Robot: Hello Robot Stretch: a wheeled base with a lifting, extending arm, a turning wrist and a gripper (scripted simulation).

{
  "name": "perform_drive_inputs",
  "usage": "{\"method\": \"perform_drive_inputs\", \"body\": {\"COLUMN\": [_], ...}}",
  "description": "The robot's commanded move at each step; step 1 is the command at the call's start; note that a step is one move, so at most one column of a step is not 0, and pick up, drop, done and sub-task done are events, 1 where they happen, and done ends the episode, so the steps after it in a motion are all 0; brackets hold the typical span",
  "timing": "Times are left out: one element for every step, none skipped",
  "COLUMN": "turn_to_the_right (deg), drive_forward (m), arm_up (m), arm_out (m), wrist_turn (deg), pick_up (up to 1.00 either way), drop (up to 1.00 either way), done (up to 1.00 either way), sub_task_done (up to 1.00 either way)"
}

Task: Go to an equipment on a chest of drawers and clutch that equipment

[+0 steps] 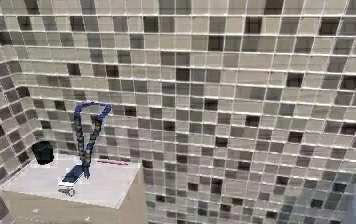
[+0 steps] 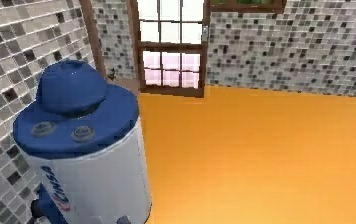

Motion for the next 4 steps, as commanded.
{"method": "perform_drive_inputs", "body": {"turn_to_the_right": [-45.0,-45.0,-27.0,-3.0], "drive_forward": [0.0,0.0,0.0,0.0], "arm_up": [0.0,0.0,0.0,0.0], "arm_out": [0.0,0.0,0.0,0.0], "wrist_turn": [0.0,0.0,0.0,0.0], "pick_up": [0.0,0.0,0.0,0.0], "drop": [0.0,0.0,0.0,0.0], "done": [0.0,0.0,0.0,0.0], "sub_task_done": [0.0,0.0,0.0,0.0]}}
